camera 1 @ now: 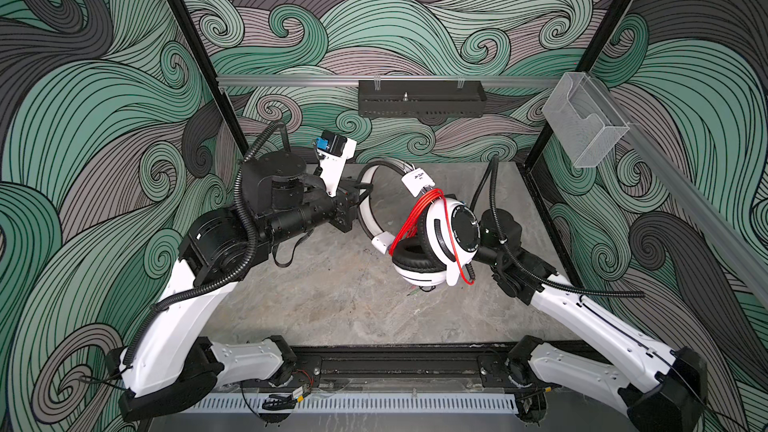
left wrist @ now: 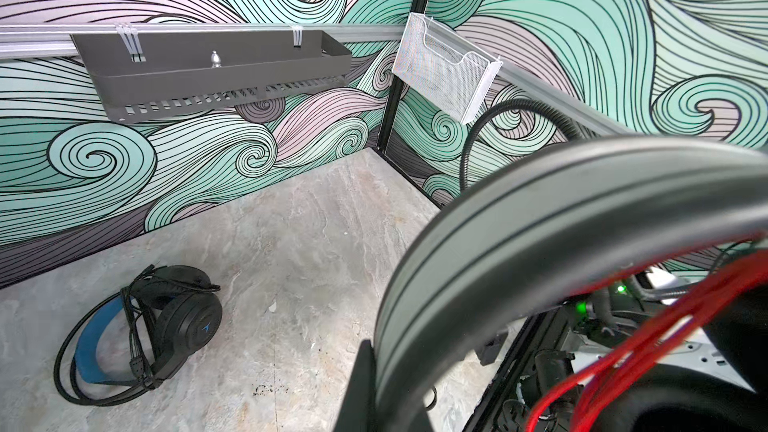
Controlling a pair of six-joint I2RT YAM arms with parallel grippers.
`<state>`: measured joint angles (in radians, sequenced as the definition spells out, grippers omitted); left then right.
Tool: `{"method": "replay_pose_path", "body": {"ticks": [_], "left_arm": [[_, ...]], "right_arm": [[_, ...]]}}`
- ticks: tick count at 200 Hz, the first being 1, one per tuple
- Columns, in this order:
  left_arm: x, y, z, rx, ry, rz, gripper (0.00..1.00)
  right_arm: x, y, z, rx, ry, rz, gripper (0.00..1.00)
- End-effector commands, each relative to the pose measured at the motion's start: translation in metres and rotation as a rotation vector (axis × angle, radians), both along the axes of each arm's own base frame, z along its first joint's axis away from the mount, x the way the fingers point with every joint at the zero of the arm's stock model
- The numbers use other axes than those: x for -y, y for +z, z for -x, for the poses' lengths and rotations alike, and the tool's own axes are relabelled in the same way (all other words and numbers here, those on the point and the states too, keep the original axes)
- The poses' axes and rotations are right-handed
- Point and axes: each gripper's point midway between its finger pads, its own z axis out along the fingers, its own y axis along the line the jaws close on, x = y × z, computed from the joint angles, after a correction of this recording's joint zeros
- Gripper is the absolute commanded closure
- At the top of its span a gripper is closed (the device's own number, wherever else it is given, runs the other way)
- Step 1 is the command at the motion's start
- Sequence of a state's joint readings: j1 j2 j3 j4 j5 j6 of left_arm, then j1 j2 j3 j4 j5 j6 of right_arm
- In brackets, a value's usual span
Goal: Wrap the headphones
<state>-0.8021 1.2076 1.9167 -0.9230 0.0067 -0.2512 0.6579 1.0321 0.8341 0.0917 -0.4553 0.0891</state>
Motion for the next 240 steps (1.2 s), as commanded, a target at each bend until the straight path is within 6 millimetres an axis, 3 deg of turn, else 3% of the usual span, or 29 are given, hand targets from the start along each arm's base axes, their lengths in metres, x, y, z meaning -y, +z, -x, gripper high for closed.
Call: {"method": "replay_pose_path", "body": {"ticks": [1, 60, 146, 157, 195, 240], "left_arm": [[0.0, 0.053, 0.008, 0.06, -0.011, 0.2, 1.0], [-0.003, 0.068, -0.002, 0.068, 0.044, 0.293, 1.0], [-0.007, 0.072, -0.01, 0.051, 0.092, 0.389, 1.0], [-0.009, 0.071, -0.012, 0.048, 0.109, 0.395, 1.0], [-0.039, 0.067, -0.025, 0.035, 0.274, 0.455, 1.0], [-0.073, 0.073, -0.05, 0.031, 0.471, 0.566, 1.0]], "right_arm": [[-0.001, 0.006, 0.004, 0.004, 0.022, -0.052, 0.63], [0.004, -0.041, 0.007, -0.089, -0.003, -0.021, 0.71], [0.006, -0.08, 0.008, -0.17, -0.022, -0.018, 0.74], [0.006, -0.081, 0.009, -0.173, -0.02, -0.015, 0.79], [0.01, -0.087, 0.013, -0.182, -0.027, 0.019, 1.0], [0.013, -0.094, 0.026, -0.17, -0.083, 0.116, 1.0]]}}
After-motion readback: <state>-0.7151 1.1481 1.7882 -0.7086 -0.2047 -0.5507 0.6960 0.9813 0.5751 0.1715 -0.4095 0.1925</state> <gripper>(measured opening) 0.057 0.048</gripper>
